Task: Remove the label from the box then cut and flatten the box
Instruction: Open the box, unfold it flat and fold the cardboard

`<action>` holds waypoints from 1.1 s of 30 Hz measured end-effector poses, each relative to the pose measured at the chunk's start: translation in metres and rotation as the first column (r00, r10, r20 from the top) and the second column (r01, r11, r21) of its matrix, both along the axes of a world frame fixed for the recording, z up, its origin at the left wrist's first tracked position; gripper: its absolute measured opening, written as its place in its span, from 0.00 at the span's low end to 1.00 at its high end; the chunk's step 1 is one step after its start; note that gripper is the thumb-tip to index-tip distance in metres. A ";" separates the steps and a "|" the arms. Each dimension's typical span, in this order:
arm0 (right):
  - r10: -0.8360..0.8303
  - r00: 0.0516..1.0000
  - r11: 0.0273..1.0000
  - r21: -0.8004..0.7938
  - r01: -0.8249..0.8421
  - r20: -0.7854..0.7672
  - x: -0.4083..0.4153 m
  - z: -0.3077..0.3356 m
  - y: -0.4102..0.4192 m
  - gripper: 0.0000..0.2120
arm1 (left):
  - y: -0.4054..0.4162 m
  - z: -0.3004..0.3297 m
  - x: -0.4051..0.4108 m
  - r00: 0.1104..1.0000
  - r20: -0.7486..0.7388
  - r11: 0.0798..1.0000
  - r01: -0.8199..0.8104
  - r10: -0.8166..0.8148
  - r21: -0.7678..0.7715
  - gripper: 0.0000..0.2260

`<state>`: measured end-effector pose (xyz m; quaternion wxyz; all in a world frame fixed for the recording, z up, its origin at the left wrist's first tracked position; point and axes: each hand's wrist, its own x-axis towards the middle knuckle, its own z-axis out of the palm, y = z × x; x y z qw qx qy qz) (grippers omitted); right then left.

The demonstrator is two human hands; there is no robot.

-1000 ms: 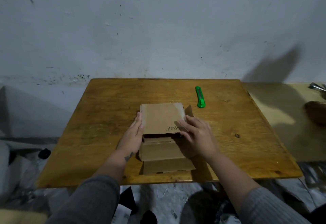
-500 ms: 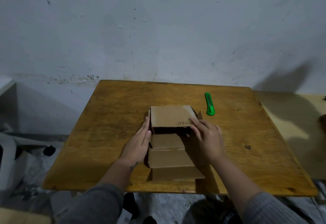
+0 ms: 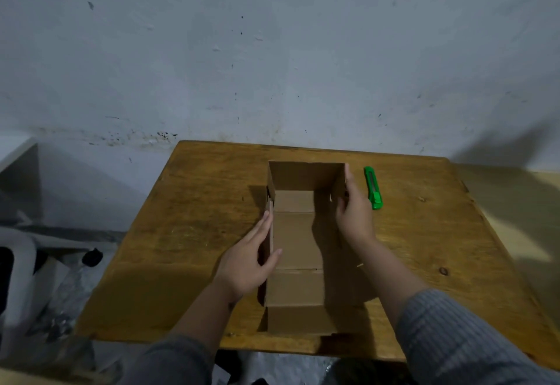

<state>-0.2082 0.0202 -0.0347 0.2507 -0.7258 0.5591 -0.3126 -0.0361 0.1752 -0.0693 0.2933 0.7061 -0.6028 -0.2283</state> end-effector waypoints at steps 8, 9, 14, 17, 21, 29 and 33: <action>-0.033 0.999 0.999 -0.020 0.033 -0.001 0.016 -0.014 -0.038 0.28 | 0.000 -0.012 0.003 0.998 0.069 0.983 0.014 -0.001 -0.182 0.31; -0.032 0.999 0.999 -0.019 0.031 -0.030 0.019 -0.015 -0.042 0.29 | 0.000 -0.013 0.002 0.998 0.067 0.980 0.017 -0.004 -0.200 0.31; -0.094 0.994 0.995 0.020 0.095 -0.052 0.025 -0.023 -0.067 0.27 | -0.005 -0.017 0.000 0.997 0.065 0.982 -0.018 0.031 -0.189 0.32; -0.030 0.954 0.996 0.075 0.055 -0.298 0.026 -0.030 -0.083 0.27 | -0.006 -0.020 0.003 0.997 0.071 0.984 -0.026 0.039 -0.175 0.32; 0.085 0.888 0.993 0.111 -0.038 -0.453 0.026 -0.040 -0.086 0.40 | -0.007 -0.018 0.000 0.996 0.075 0.987 -0.043 0.055 -0.156 0.32; 0.079 0.771 0.977 -0.105 -0.187 -0.632 0.016 -0.029 -0.037 0.35 | -0.010 -0.020 -0.008 0.995 0.073 0.968 -0.046 0.065 -0.248 0.28; 0.152 0.725 0.971 -0.036 -0.237 -0.672 0.009 -0.035 0.033 0.28 | -0.007 -0.022 -0.009 0.998 0.007 0.969 -0.065 0.069 -0.238 0.27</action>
